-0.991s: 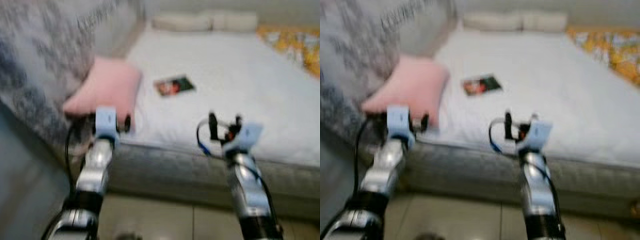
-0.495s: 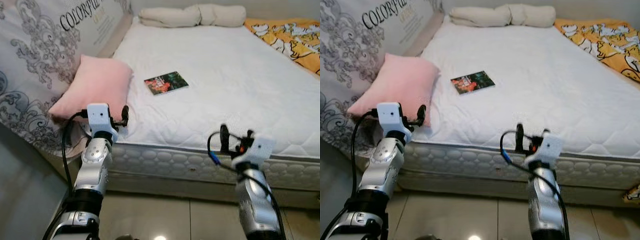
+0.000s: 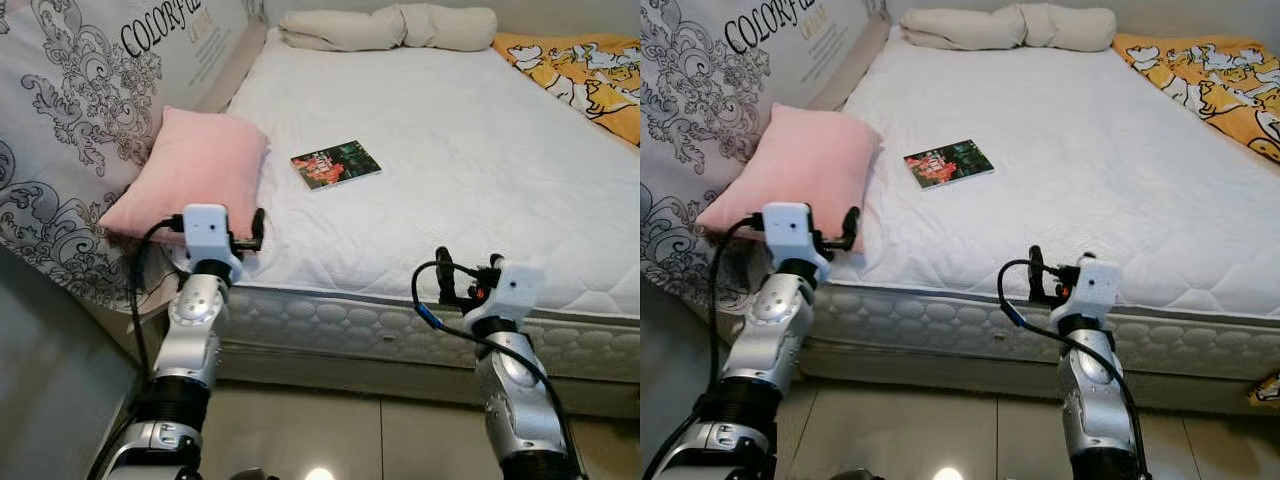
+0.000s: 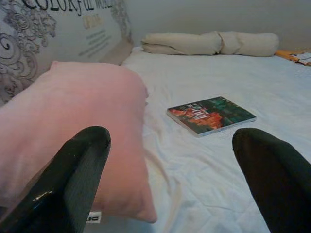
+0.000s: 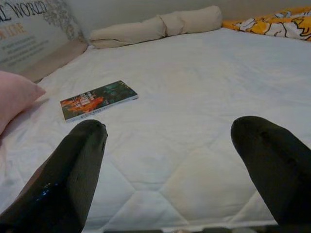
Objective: Clean up the room
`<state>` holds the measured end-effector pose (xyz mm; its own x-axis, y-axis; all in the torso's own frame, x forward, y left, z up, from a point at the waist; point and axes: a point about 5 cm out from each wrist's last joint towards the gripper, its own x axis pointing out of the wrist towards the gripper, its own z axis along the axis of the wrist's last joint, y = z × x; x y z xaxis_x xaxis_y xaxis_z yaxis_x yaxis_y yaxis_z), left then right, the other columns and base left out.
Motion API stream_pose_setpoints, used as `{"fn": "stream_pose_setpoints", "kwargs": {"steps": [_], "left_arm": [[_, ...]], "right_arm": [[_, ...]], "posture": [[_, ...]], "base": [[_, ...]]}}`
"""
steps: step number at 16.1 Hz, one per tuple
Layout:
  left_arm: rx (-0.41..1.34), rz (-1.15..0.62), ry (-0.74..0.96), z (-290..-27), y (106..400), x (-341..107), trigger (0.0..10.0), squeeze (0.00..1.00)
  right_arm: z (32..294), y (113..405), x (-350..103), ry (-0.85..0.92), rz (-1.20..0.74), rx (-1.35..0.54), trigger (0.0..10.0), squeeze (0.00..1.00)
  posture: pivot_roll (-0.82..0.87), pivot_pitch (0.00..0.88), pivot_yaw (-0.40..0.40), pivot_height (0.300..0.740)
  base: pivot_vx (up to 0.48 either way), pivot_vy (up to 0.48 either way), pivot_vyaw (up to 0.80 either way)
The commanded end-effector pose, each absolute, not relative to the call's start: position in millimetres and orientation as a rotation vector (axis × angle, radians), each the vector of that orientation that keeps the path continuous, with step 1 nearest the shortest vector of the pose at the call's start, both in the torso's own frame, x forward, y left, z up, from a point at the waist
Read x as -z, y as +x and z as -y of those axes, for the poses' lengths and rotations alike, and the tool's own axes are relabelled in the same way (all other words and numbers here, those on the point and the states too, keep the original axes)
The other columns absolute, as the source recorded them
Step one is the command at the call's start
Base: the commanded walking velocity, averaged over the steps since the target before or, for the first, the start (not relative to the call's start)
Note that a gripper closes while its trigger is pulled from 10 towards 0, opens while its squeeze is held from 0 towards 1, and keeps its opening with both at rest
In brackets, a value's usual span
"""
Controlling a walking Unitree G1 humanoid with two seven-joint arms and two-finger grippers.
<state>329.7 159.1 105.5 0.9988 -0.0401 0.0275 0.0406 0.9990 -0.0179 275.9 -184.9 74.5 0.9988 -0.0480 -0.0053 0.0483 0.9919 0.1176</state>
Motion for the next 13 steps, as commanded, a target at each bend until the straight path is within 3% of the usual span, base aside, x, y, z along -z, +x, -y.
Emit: {"fn": "stream_pose_setpoints", "kwargs": {"steps": [1, 9, 13], "left_arm": [[0.051, 0.039, -0.023, -157.1, 332.0, -110.0, 10.0, 0.0], [0.114, -0.006, 0.051, -153.6, 326.3, -100.6, 10.0, 0.0], [0.127, 0.011, 0.057, -149.4, 325.6, -103.0, 10.0, 0.0]], "right_arm": [[184.0, 278.6, -75.7, 0.115, -0.012, 0.035, 10.0, 0.0], [179.5, 281.5, -73.1, 0.106, -0.056, 0.011, 10.0, 0.0], [177.4, 288.1, -76.8, 0.089, -0.065, -0.006, 10.0, 0.0]], "posture": [[-0.07, 0.0, 0.028, 0.74], [-0.06, 0.0, 0.024, 0.74], [-0.06, 0.0, 0.025, 0.74]], "base": [[0.0, 0.0, 0.0], [0.0, 0.0, 0.0], [0.48, 0.0, 0.0]]}}
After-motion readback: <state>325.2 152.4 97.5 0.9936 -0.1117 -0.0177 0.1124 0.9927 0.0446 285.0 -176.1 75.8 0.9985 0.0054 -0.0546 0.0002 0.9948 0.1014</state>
